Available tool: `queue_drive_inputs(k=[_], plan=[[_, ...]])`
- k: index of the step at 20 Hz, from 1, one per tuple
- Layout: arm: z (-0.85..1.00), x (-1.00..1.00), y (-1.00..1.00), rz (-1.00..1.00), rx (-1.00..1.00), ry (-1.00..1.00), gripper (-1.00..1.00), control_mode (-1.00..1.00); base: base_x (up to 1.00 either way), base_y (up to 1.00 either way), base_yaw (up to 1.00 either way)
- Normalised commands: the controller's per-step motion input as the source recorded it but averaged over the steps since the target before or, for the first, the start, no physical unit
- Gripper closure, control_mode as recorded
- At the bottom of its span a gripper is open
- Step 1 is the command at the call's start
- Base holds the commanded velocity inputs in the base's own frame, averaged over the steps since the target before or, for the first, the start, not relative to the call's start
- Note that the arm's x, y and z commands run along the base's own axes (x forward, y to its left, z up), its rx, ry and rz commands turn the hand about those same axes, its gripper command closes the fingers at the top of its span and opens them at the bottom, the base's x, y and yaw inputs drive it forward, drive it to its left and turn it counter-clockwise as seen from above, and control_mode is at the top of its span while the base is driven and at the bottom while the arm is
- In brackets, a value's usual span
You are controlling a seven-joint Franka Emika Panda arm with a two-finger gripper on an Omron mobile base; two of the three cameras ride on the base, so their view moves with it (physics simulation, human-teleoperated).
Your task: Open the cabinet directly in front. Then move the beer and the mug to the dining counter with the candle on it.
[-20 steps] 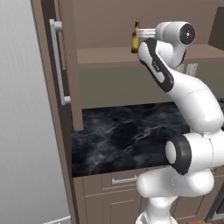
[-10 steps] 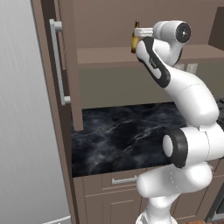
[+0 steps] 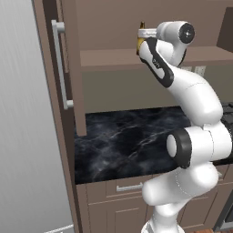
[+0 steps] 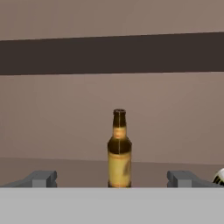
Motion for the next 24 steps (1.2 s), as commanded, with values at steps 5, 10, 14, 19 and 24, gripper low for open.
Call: queue_drive_inputs(k=[5,10,14,19,24], plan=[[-0.07,0.19,0.0,0.0,0.0,0.0,-1.0,-1.0,0.0,0.0,0.0],[-0.03,0.2,0.0,0.0,0.0,0.0,-1.0,-1.0,0.0,0.0,0.0],[0.0,0.18,0.0,0.0,0.0,0.0,-1.0,-1.0,0.0,0.0,0.0],[0.0,0.17,0.0,0.0,0.0,0.0,-1.0,-1.0,0.0,0.0,0.0],[0.0,0.15,0.0,0.0,0.0,0.0,-1.0,-1.0,0.0,0.0,0.0]])
